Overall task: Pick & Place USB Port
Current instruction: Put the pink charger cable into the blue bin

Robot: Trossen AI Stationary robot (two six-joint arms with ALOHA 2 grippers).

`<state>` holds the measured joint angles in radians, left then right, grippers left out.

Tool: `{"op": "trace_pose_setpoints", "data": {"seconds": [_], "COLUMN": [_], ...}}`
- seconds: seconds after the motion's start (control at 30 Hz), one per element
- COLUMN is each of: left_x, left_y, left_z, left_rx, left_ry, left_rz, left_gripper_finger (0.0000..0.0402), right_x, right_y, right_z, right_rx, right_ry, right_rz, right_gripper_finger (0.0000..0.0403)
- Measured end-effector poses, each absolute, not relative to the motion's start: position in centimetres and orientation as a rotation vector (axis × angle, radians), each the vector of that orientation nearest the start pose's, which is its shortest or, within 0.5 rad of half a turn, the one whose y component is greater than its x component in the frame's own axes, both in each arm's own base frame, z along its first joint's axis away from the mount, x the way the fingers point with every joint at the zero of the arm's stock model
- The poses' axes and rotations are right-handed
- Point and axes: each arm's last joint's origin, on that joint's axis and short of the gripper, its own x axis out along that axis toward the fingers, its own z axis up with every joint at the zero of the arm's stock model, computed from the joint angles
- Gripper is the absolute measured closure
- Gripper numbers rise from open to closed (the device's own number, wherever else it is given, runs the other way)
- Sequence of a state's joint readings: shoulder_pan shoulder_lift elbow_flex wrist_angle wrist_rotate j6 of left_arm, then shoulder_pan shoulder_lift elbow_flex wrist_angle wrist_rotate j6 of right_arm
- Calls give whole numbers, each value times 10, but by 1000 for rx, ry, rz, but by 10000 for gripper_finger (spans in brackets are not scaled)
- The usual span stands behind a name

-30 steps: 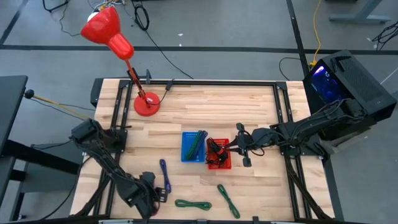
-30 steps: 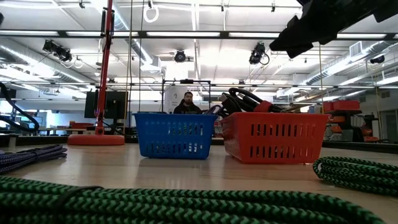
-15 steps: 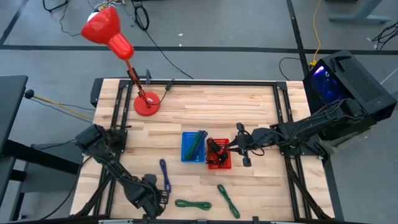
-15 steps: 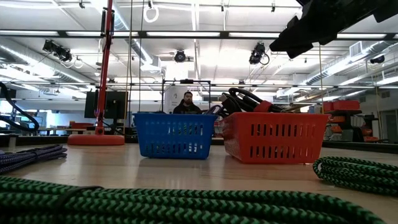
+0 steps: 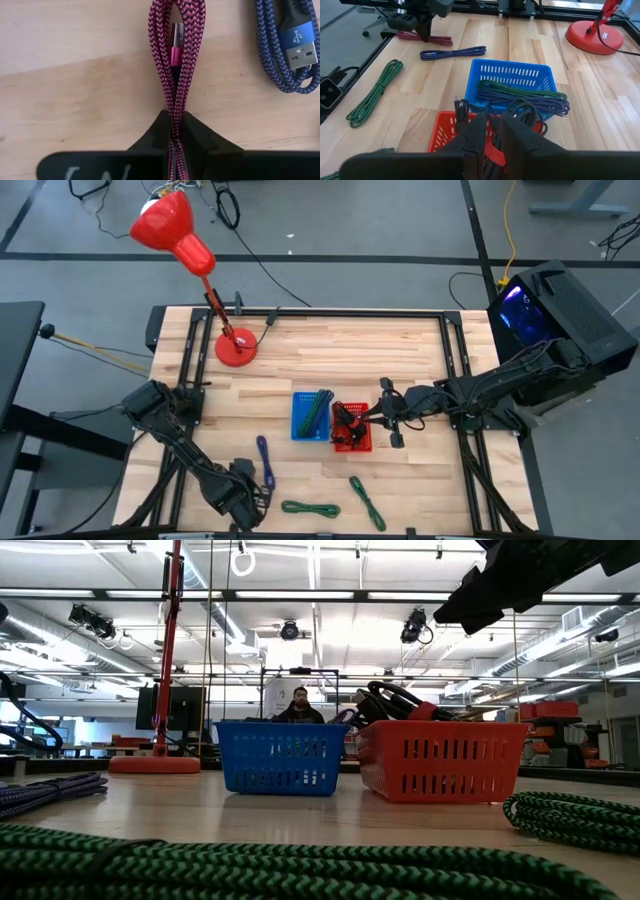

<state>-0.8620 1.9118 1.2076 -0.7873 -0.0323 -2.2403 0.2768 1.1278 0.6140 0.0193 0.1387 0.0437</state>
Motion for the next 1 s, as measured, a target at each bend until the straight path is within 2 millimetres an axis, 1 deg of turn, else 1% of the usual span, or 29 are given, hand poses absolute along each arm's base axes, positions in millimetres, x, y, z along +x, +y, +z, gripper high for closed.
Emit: {"op": "trace_pose_setpoints", "data": {"seconds": [0.13, 0.23, 0.4, 0.47, 0.57, 0.63, 0.73, 0.8, 0.9, 1.0], "left_x": [222, 217, 212, 213, 220, 225, 233, 238, 249, 263], "left_y": [-257, -251, -241, -236, -230, -224, -211, -200, -182, -162], "left_z": [143, 148, 182, 195, 219, 228, 243, 249, 252, 254], "left_rx": [-1091, -1037, -935, -886, -859, -797, -722, -656, -540, -441], "left_ry": [1270, 1258, 1170, 1073, 888, 785, 684, 654, 639, 669], "left_rz": [990, 1027, 1087, 1078, 979, 937, 899, 894, 903, 921], "left_gripper_finger": [377, 377, 377, 377, 377, 377, 377, 377, 377, 377], "right_x": [227, 227, 227, 227, 227, 227, 227, 227, 227, 227], "right_y": [60, 60, 60, 60, 60, 60, 60, 60, 60, 60], "right_z": [228, 228, 228, 228, 228, 228, 228, 228, 229, 229], "right_rx": [-60, -60, -62, -63, -62, -62, -61, -56, -47, -41], "right_ry": [487, 487, 488, 487, 486, 485, 483, 483, 481, 477], "right_rz": [125, 124, 123, 123, 123, 123, 123, 121, 119, 118], "right_gripper_finger": [344, 344, 344, 344, 344, 344, 344, 344, 344, 344]}}
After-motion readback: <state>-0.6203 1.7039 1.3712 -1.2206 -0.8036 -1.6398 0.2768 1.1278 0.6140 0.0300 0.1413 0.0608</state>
